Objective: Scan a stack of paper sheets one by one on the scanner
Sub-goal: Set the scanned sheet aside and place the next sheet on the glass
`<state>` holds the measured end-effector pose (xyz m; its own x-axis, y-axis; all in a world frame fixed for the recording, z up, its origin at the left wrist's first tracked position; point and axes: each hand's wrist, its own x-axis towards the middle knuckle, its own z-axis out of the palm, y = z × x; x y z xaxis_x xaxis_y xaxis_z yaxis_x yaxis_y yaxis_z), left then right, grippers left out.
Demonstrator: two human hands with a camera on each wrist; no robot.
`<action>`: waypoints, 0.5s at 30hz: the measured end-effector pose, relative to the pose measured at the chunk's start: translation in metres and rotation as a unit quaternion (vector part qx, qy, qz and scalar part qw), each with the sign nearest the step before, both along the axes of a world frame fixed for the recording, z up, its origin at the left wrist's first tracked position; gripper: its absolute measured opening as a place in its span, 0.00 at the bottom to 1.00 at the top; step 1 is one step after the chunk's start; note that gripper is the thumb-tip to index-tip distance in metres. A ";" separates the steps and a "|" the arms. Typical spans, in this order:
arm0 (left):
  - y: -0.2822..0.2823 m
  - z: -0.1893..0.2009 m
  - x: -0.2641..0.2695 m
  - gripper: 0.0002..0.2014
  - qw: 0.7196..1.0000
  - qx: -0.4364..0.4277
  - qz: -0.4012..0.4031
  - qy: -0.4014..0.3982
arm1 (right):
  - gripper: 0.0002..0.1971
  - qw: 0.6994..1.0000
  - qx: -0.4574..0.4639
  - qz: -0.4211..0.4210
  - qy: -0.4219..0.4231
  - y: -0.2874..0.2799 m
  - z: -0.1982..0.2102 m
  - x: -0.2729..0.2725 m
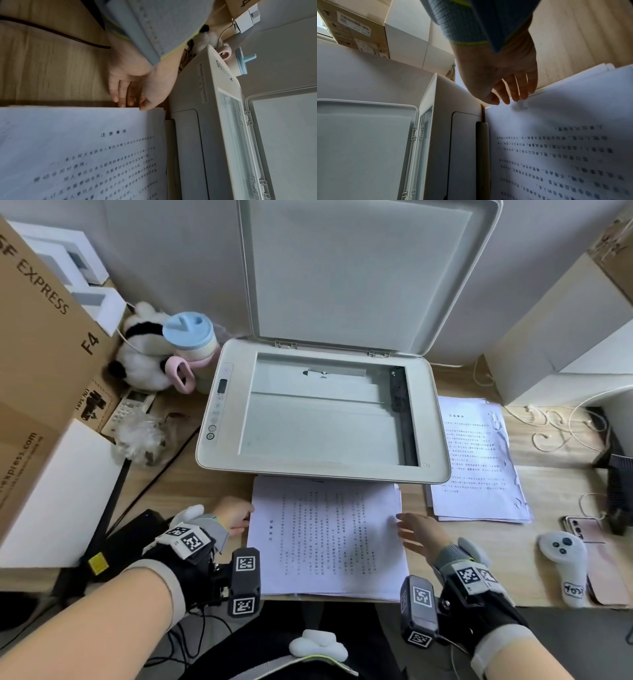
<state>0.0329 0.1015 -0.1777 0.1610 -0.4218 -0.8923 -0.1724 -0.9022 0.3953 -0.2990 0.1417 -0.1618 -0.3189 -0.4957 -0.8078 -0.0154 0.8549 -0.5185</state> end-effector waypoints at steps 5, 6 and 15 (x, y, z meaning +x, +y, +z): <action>0.006 0.000 -0.001 0.19 0.995 -0.054 -0.048 -0.066 | 0.08 1.000 0.011 0.019 0.016 0.001 0.001 0.006; 0.007 0.001 -0.001 0.24 0.994 -0.055 -0.057 -0.076 | 0.08 1.000 0.010 0.022 0.016 0.000 0.001 0.007; 0.010 -0.009 0.023 0.17 0.987 -0.100 -0.088 -0.086 | 0.05 0.999 -0.007 -0.001 0.042 0.003 -0.007 0.004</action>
